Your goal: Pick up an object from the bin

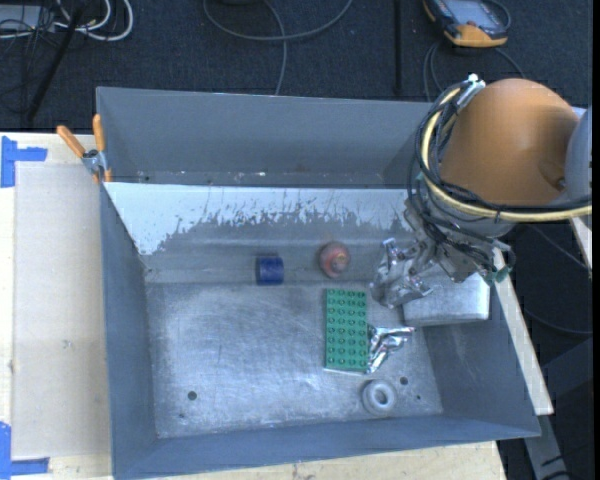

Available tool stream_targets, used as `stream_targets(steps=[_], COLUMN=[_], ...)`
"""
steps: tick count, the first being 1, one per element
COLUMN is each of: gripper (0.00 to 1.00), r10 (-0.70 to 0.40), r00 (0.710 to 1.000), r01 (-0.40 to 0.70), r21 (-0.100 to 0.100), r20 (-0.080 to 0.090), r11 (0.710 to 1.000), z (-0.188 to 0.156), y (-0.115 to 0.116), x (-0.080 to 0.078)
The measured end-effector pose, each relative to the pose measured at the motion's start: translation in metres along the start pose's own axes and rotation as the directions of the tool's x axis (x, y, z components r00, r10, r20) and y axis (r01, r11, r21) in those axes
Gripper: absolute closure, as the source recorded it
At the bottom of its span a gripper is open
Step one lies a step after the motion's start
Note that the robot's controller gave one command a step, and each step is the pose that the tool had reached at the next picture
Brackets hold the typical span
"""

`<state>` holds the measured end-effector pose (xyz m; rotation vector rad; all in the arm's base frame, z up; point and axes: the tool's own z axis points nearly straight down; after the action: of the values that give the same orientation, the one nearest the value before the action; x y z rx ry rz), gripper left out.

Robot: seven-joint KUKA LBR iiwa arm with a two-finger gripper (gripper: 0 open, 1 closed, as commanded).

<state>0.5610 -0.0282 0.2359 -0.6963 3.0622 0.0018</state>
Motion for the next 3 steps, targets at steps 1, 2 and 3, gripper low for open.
stream_targets(steps=[1, 2, 3], gripper=[1.00, 1.00, 0.00], r10=[0.001, 0.119, 0.118], r00=[1.000, 0.993, 0.993], r01=[-0.001, -0.119, -0.118], r21=[0.000, 0.002, 0.001], r20=[0.000, 0.001, 0.000], r11=[1.000, 0.993, 0.993], z=[0.000, 0.149, 0.149], y=[0.000, 0.028, 0.028], x=[0.000, -0.007, -0.007])
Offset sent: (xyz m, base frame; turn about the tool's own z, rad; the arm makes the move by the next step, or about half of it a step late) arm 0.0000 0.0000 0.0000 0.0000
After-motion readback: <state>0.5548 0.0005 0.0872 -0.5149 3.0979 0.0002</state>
